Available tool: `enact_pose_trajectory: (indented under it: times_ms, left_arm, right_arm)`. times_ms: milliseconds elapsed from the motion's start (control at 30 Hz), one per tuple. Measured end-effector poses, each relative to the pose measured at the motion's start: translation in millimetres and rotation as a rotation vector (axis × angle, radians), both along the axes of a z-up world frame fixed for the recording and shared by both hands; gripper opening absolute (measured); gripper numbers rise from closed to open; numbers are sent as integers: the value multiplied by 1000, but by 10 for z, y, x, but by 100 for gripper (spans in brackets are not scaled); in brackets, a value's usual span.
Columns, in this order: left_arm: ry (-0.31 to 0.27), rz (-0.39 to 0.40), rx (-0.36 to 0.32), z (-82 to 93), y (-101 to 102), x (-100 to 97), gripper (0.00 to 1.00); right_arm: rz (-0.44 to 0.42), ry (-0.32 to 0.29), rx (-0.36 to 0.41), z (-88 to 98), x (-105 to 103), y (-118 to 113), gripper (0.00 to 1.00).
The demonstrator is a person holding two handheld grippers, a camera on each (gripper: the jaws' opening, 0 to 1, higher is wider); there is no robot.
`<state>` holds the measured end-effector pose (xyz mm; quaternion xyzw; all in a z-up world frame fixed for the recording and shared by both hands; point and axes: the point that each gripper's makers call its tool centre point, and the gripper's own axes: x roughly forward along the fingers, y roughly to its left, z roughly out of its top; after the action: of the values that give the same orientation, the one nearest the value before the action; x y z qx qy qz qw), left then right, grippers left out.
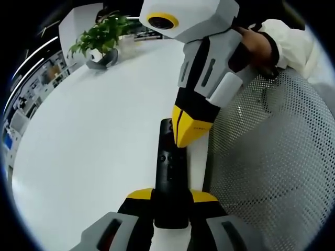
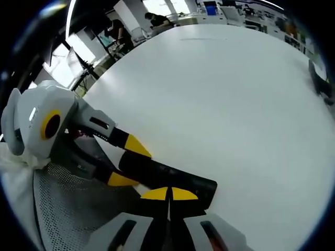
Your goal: Press the specified remote control buttons in sequence, fully releasing each button before pressing the next.
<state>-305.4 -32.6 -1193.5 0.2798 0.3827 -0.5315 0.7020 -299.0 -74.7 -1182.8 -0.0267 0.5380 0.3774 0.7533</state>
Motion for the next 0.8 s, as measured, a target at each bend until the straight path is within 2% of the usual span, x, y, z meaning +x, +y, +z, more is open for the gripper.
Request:
enact_pose_trajectory:
  times_ms: [600,800]
  left_arm:
    - [-5,4,-13,-1,-4,7,24]
    - [-7,6,-19,-7,-1,3,24]
  right_arm:
    - [-15,-4,-15,-25,16,-20,0]
    - [-32,12,0,-40,15,-26,0]
